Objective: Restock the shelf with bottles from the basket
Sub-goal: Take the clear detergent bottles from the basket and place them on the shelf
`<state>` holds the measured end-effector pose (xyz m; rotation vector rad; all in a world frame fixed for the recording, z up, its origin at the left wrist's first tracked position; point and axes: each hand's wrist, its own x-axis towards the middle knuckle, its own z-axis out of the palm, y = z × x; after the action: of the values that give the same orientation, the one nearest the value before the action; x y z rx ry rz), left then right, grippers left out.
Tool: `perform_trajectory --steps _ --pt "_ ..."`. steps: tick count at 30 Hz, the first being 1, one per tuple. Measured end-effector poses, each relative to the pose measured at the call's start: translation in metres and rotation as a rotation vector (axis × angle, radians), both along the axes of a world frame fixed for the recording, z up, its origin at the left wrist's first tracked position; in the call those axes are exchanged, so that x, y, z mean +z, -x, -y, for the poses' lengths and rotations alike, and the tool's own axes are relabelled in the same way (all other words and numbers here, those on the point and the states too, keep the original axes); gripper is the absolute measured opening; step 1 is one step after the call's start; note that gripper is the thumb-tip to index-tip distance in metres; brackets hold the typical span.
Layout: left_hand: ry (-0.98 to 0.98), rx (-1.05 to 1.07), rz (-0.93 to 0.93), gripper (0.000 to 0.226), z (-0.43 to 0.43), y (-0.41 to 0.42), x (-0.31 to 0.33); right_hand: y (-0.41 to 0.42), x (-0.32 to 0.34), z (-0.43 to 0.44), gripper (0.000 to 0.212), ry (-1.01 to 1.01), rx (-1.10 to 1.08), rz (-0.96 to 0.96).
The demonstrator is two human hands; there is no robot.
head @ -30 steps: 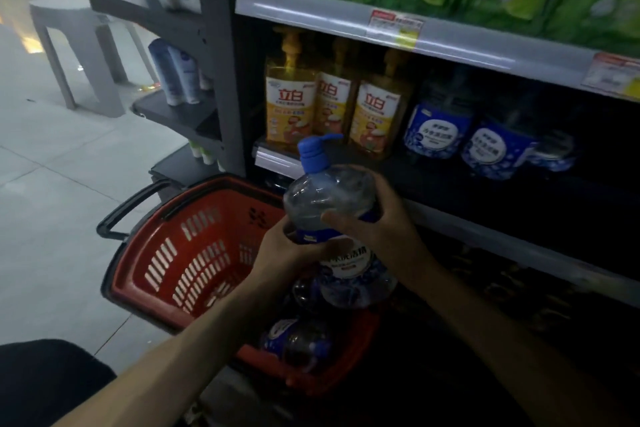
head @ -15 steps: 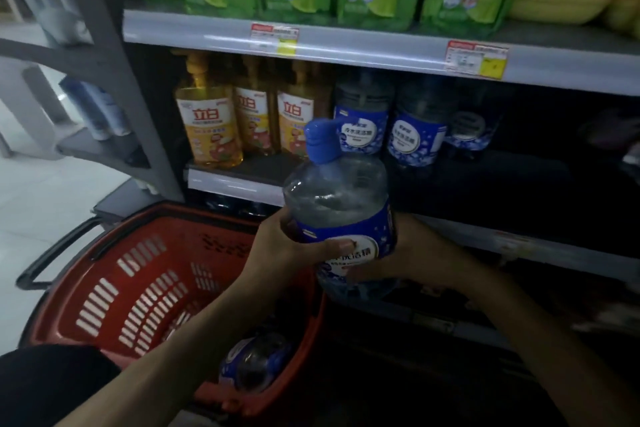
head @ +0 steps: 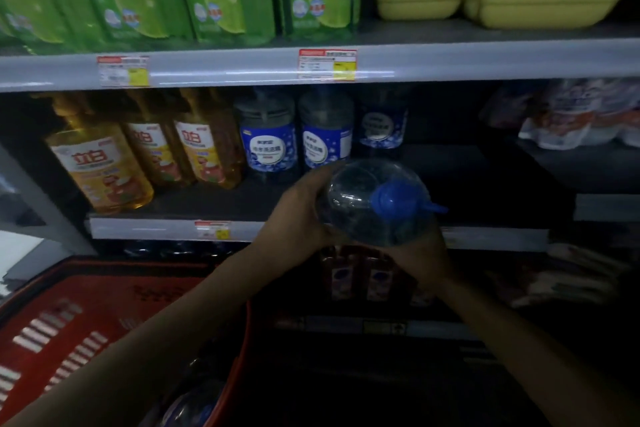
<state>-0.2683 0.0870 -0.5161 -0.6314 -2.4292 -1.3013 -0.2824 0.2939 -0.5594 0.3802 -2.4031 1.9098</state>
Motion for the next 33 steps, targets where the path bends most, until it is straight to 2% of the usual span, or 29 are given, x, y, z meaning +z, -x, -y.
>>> perform_trajectory --steps 1,4,9,14,20,26,30,33 --pt "0.035 0.005 -0.056 0.095 -0.009 0.011 -0.003 0.007 -0.001 -0.005 0.045 0.015 -0.054 -0.041" --pt "0.09 0.016 -0.137 0.097 -0.032 0.04 -0.011 0.024 0.0 -0.016 0.043 0.11 -0.197 -0.094" --pt "0.117 -0.04 -0.087 0.103 -0.05 0.081 -0.024 0.059 -0.021 -0.037 0.053 0.176 -0.222 -0.026" --pt "0.035 -0.025 -0.014 0.107 -0.057 0.11 -0.04 0.085 -0.029 -0.033 0.063 0.258 -0.275 0.062" --pt "-0.248 0.082 0.099 0.08 -0.07 0.117 -0.047 0.112 -0.022 -0.034 0.069 0.169 -0.244 0.048" --pt "-0.479 0.164 0.143 0.033 -0.09 0.124 -0.053 0.143 -0.016 -0.033 0.082 0.026 -0.274 0.029" --pt "-0.529 0.183 0.17 0.043 -0.093 0.131 -0.058 0.158 -0.019 -0.028 0.086 -0.088 -0.322 0.016" --pt "-0.514 0.217 0.217 0.055 -0.09 0.139 -0.067 0.162 -0.023 -0.024 0.077 -0.197 -0.338 -0.013"
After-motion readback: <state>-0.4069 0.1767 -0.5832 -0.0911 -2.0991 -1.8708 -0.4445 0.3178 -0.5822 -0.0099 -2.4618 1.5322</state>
